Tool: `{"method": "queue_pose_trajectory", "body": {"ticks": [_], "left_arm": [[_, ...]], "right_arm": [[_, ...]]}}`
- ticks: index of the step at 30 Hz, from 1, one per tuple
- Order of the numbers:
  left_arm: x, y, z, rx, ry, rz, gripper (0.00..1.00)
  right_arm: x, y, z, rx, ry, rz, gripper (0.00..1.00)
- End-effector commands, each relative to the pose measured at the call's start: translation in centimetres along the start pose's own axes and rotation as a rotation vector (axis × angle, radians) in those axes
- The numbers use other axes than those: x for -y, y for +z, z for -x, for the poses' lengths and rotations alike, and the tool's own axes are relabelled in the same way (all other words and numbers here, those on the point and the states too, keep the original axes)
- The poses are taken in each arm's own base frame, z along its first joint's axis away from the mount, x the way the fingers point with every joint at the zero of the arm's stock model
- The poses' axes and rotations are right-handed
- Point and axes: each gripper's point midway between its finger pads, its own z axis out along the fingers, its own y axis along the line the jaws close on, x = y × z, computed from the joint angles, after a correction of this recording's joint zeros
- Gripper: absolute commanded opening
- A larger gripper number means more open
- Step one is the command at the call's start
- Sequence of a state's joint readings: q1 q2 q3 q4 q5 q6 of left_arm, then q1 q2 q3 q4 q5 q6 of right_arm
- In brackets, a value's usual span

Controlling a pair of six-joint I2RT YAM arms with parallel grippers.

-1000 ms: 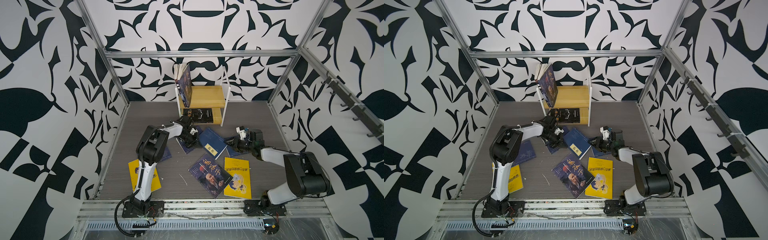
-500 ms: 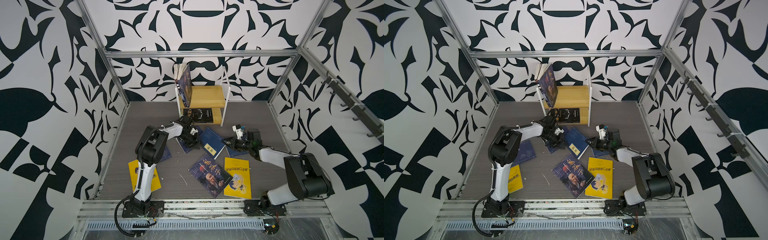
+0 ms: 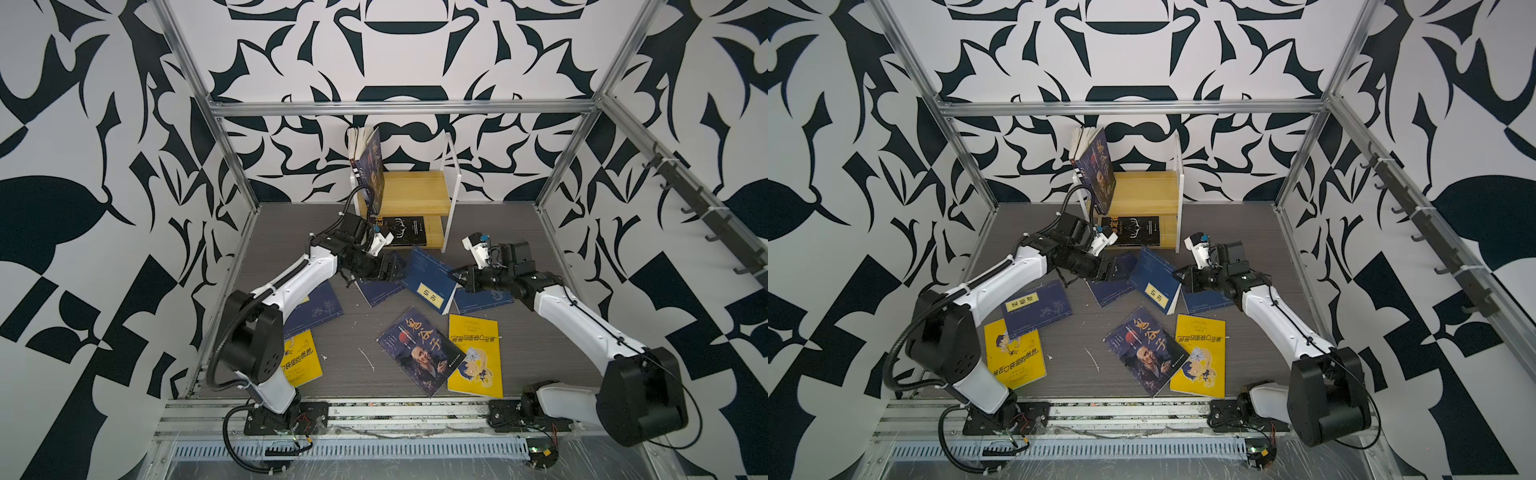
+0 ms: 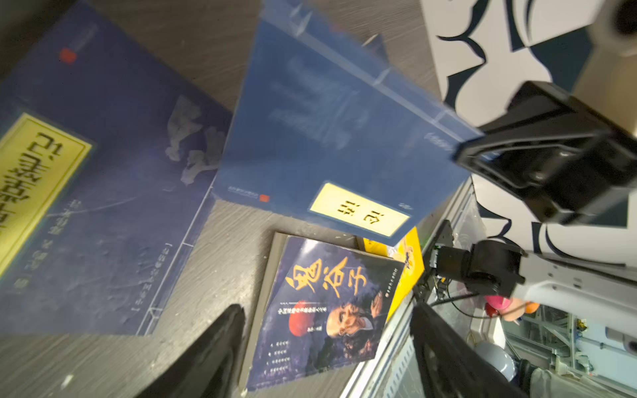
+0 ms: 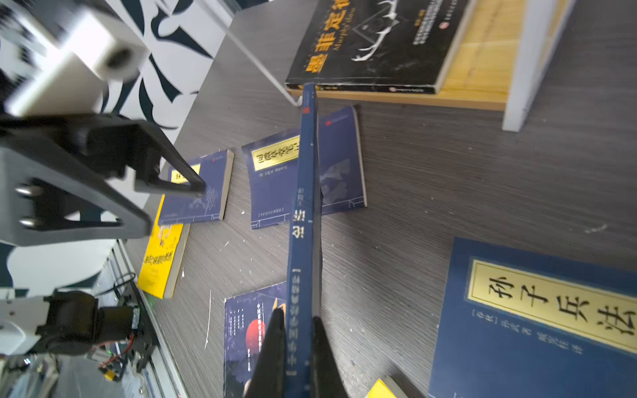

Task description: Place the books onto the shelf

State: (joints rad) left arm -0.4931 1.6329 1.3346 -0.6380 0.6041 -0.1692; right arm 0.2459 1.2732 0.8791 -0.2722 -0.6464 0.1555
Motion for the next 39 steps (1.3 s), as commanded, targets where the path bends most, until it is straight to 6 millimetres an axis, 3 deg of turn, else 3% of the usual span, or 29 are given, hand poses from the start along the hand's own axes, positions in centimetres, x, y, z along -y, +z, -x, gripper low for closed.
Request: {"method": "queue_pose_trajectory", "body": {"ticks": [1,7,13,20,28,32,39], "left_arm": [[1.7,-2.8,-1.3,-0.055,0.222,0.007,0.84],[2.3,-7.2,-0.2,-0.059,0.503,0.167,0.93],[0.7,-9.4,1.5,-0.061,0.660,0.332,0.96],[1.0,-9.3,0.7,-0.108,0.774,0.257,0.97],[6.5,-9.5,0.9,-0.061,0.840,-0.027,0.88],[6.9,-8.4,1.1,-0.071,0.850,-0.070,0.86],[6.4,-7.0,1.4,-0.093,0.865,-0.060,0.69]], "right_arm": [[-2.7,-1.3,0.7,-0.053,-0.198,0.005,0.00],[-7.5,-1.7,1.1,-0.137,-0.470,0.056,0.00],[-11.4,-3.2,2.3,-0.157,-0.685,0.140,0.00],[-13.8,-4.1,3.2,-0.127,-0.755,0.242,0.00],[-14.9,-3.5,4.7,-0.116,-0.803,0.263,0.00],[-15.4,-3.5,5.6,-0.081,-0.823,0.269,0.00],[-16.2,-3.8,6.2,-0.041,-0.841,0.292,0.00]]}}
